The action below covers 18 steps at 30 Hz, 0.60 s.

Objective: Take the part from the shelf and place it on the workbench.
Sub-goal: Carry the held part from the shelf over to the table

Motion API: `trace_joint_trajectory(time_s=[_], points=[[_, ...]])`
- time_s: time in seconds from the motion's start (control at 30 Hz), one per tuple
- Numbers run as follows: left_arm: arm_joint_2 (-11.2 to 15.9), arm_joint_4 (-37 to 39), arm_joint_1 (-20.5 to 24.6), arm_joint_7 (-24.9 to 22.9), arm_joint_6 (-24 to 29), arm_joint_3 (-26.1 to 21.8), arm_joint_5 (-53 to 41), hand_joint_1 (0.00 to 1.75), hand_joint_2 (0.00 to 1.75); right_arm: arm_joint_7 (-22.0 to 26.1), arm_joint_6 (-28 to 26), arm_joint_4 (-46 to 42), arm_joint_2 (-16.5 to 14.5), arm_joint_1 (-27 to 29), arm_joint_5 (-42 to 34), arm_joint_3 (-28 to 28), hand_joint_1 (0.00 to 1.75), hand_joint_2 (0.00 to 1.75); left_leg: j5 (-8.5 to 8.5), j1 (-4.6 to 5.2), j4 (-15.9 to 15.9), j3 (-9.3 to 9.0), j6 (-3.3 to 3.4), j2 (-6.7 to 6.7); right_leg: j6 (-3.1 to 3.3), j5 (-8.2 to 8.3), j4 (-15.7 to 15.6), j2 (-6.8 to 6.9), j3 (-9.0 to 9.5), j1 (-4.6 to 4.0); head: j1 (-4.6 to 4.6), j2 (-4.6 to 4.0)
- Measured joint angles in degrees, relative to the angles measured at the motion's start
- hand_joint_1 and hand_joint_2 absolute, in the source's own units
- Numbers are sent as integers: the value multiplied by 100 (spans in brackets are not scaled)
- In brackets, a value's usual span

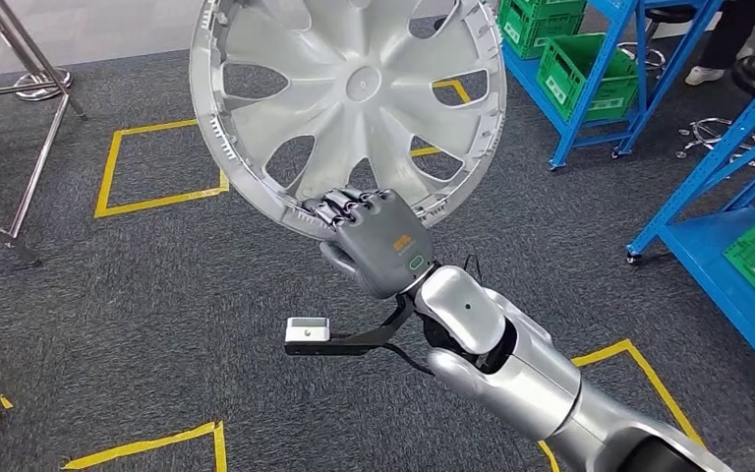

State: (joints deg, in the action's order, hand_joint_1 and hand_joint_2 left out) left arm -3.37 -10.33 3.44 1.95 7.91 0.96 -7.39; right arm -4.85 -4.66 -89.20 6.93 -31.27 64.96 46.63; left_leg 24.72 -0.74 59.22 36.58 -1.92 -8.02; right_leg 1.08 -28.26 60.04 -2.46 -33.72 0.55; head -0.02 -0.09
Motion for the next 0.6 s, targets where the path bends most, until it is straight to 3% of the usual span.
trace_joint_trajectory(time_s=[0.07, 0.13, 0.2, 0.23, 0.3, 0.37, 0.43, 0.5, 0.53, 0.6], points=[[-2, 1, -14, -9, 0, 0, -6, 0, 175, -49, 79, 0, -24, -64, 6, -1, 175, 175, 149, 16, 248, 137, -48, 261, 84, 38, -54, 137, 27, 7, -21, 0], [-9, 0, 9, -20, 0, 1, -21, 0, 175, -125, 219, 0, -82, -133, 30, 0, 175, 175, 483, 28, 899, 437, -72, 620, 134, 41, -72, 278, 32, -15, -42, 0], [-10, -1, 40, -36, 0, 1, -32, 0, 175, -170, 316, 0, -144, -174, 49, 1, 175, 175, 681, 18, 1452, 688, -89, 731, 155, 28, -70, 438, 31, -40, -42, 0], [-10, -1, 48, -44, 2, 1, -33, 0, 175, -171, 338, 0, -168, -187, 52, 1, 175, 175, 638, 17, 1469, 683, -91, 752, 158, 20, -68, 521, 33, -45, -42, 0], [-7, -1, 51, -56, 10, 1, -26, 0, 175, -156, 348, 1, -207, -210, 52, 1, 175, 175, 324, 17, 899, 355, -80, 857, 144, -1, -60, 670, 46, -50, -42, 0], [-5, -2, 60, -51, 25, 1, -11, 0, 175, -138, 344, 2, -237, -236, 51, 1, 175, 175, 114, 58, 229, -19, -21, 1058, 101, -31, -45, 789, 56, -77, -40, 0], [-6, -2, 62, -40, 36, 0, 2, 0, 175, -116, 343, 2, -268, -261, 50, 3, 175, 175, 98, 98, 18, -113, 63, 1103, 53, -44, -39, 886, 61, -103, -38, 0], [-4, -1, 48, -28, 43, 0, 10, 0, 175, -106, 341, 2, -314, -276, 53, 8, 175, 175, 70, 86, -5, -99, 134, 979, -9, -61, -38, 946, 73, -97, -37, 0], [-4, 0, 43, -22, 46, 0, 13, 0, 175, -106, 339, 2, -336, -281, 55, 9, 175, 175, 61, 73, -20, -106, 167, 923, -45, -110, 13, 868, 60, -83, -35, 0], [-1, -1, 51, -14, 53, 0, 18, 0, 175, -98, 333, 3, -358, -291, 62, 10, 175, 175, 37, 41, -47, -120, 224, 807, -104, -355, 442, 555, -129, -48, -27, 0]])
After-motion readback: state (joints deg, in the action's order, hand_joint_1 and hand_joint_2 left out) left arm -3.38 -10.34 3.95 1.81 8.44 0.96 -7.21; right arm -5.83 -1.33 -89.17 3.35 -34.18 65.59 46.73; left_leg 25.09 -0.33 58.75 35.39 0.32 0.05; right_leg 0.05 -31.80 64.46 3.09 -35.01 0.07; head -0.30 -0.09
